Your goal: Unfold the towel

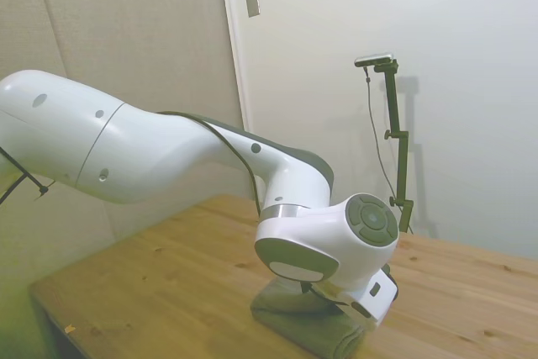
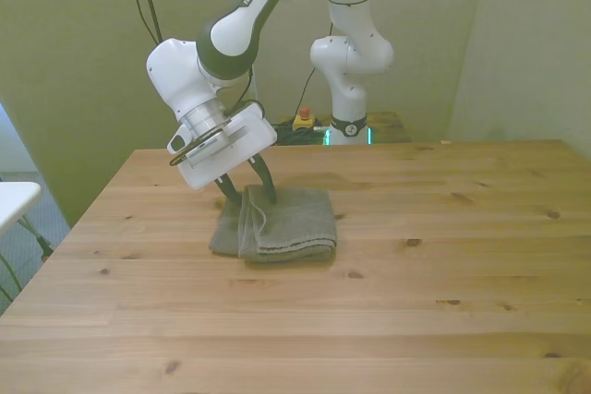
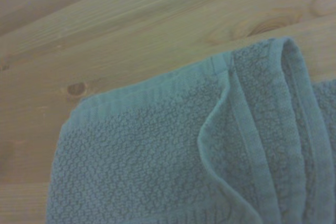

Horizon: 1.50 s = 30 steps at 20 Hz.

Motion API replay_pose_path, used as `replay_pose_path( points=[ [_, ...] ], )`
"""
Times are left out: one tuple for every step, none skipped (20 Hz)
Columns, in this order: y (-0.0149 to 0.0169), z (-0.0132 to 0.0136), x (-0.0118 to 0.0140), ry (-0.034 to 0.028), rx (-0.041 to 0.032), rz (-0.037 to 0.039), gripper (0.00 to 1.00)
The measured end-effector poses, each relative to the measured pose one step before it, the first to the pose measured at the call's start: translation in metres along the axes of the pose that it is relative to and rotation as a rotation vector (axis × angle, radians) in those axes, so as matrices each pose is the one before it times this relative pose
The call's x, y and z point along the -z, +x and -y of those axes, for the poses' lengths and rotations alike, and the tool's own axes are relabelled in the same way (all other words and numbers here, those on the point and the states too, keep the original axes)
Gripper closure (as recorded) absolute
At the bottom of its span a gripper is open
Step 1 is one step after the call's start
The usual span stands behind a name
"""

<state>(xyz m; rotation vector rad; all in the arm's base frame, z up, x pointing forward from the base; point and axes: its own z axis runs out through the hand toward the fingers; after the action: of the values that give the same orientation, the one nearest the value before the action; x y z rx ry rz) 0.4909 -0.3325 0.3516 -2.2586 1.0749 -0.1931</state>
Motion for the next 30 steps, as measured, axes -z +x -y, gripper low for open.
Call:
replay_pose_path(
  points=[
    [0.00001,-0.00003,0.00002,-0.00003,-0.00005,-0.00011,1.00],
    [0.00001,-0.00007,0.00002,-0.00002,-0.00012,-0.00006,1.00],
    [0.00003,-0.00025,0.00012,-0.00003,-0.00045,-0.00020,1.00],
    [0.00003,-0.00039,0.00013,-0.00007,-0.00070,-0.00018,1.00],
    [-0.00004,-0.00049,0.00003,-0.00013,-0.00087,0.00004,1.00],
    [-0.00012,-0.00057,-0.00013,-0.00014,-0.00104,0.00038,1.00],
    [-0.00020,-0.00054,-0.00030,-0.00015,-0.00097,0.00072,1.00],
    [-0.00020,-0.00040,-0.00033,-0.00013,-0.00043,0.00074,1.00],
    [-0.00011,-0.00019,-0.00018,-0.00005,-0.00027,0.00038,1.00],
    [-0.00004,-0.00010,-0.00005,0.00001,-0.00014,0.00011,1.00],
    [0.00000,-0.00016,0.00002,0.00002,-0.00031,-0.00002,1.00],
    [0.00007,-0.00026,0.00018,0.00013,-0.00051,-0.00032,1.00],
    [0.00014,-0.00037,0.00035,0.00039,-0.00084,-0.00067,1.00],
    [0.00017,-0.00048,0.00057,0.00037,-0.00093,-0.00098,1.00],
    [0.00002,0.00006,0.00073,0.00053,0.00016,-0.00113,1.00],
    [-0.00024,0.00092,0.00136,0.00132,0.00177,-0.00191,1.00],
    [-0.00056,0.00197,0.00246,0.00254,0.00349,-0.00352,1.00],
    [-0.00093,0.00318,0.00348,0.00332,0.00391,-0.00489,1.00],
    [-0.00165,0.00441,0.00366,0.00170,0.00664,-0.00470,1.00],
    [-0.00263,0.00645,0.00360,-0.00005,0.01040,-0.00590,1.00],
    [-0.00357,0.00767,0.00306,-0.00177,0.01221,-0.01164,1.00],
    [-0.00542,0.00996,0.00215,-0.00422,0.01554,-0.01418,1.00],
    [-0.00739,0.01162,0.00121,-0.00649,0.01763,-0.01415,1.00],
    [-0.00859,0.01239,0.00083,-0.00756,0.01674,-0.01490,1.00],
    [-0.00947,0.01228,0.00068,-0.01701,0.01131,-0.01640,1.00],
    [-0.00935,0.01181,0.00024,-0.02937,0.00236,-0.02441,1.00],
    [-0.00929,0.01091,-0.00034,-0.03571,-0.00386,-0.03333,1.00],
    [-0.00969,0.01026,-0.00198,-0.03544,-0.00556,-0.03826,1.00],
    [-0.01112,0.00970,-0.00368,-0.03522,-0.00136,-0.03717,1.00],
    [-0.01121,0.00781,-0.00432,-0.03680,0.00093,-0.03683,1.00]
  ],
)
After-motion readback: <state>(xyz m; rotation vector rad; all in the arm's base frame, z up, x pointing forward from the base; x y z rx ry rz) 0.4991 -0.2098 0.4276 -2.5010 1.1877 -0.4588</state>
